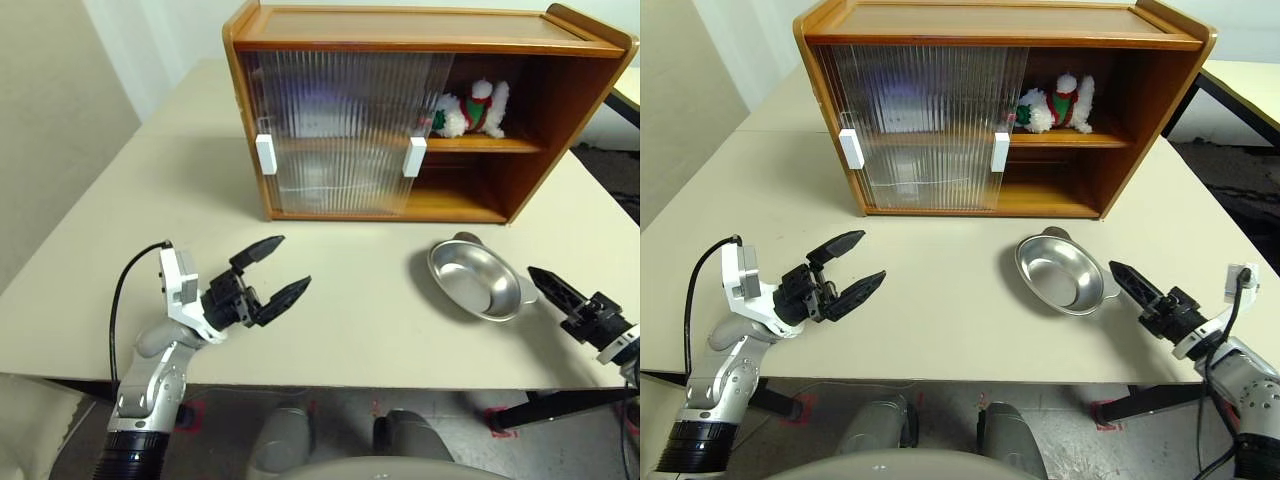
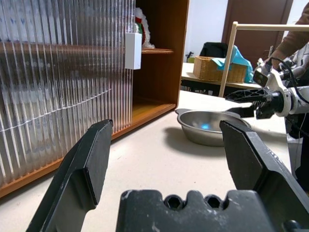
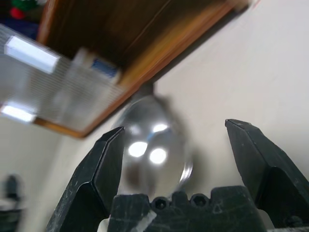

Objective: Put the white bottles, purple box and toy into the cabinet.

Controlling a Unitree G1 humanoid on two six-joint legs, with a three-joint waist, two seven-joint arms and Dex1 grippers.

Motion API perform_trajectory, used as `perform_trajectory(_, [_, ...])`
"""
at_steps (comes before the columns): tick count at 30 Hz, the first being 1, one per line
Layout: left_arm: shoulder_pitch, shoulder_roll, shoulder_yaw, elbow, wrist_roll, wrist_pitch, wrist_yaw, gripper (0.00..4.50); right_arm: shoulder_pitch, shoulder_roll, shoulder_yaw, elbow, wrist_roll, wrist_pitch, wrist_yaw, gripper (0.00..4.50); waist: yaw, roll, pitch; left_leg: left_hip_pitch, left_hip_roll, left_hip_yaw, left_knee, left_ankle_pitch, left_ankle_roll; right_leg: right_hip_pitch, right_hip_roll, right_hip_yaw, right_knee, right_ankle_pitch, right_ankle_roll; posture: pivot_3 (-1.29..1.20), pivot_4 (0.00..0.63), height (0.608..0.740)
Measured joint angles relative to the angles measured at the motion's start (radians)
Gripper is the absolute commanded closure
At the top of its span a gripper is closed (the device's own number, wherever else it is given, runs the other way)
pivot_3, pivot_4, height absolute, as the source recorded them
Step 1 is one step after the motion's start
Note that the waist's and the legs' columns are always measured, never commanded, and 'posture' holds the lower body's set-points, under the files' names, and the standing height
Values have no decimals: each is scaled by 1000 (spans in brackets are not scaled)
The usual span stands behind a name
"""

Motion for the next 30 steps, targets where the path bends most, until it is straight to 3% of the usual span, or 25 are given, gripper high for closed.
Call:
perform_trajectory(1, [0, 0, 1, 9, 0, -3, -1, 0, 5, 0, 1, -16, 10, 23, -7, 35, 0, 0, 0, 0, 0, 0, 0, 0, 0, 0, 0, 0, 0, 0, 0, 211, 3, 740])
perform_trajectory(4, [1, 0, 4, 14, 1, -11, -5, 0, 16, 4, 7, -45, 13, 51, -18, 650, 0, -1, -1, 0, 0, 0, 0, 0, 0, 0, 0, -1, 0, 0, 0, 213, 2, 740])
perform_trajectory(14, [0, 1, 4, 14, 2, -20, -8, 0, 6, 30, -4, -58, 85, 97, -38, 4279, -1, -1, -1, 0, 0, 0, 0, 0, 0, 0, 0, 0, 0, 0, 1, 208, 0, 740])
perform_trajectory(21, [-3, 1, 5, 13, 2, -20, -8, 0, 4, 43, -17, -94, 181, 128, -61, 4491, 4, -3, -6, 0, 0, -1, 0, 0, 0, 1, 0, -1, 0, 0, 2, 209, 0, 740])
perform_trajectory(30, [-13, 1, 3, 13, 2, -19, -6, 0, -103, 156, -104, -93, 420, 173, -324, 4491, -7, 1, -6, 0, 0, 0, 0, 0, 0, 0, 0, 0, 0, 0, 1, 212, 0, 740])
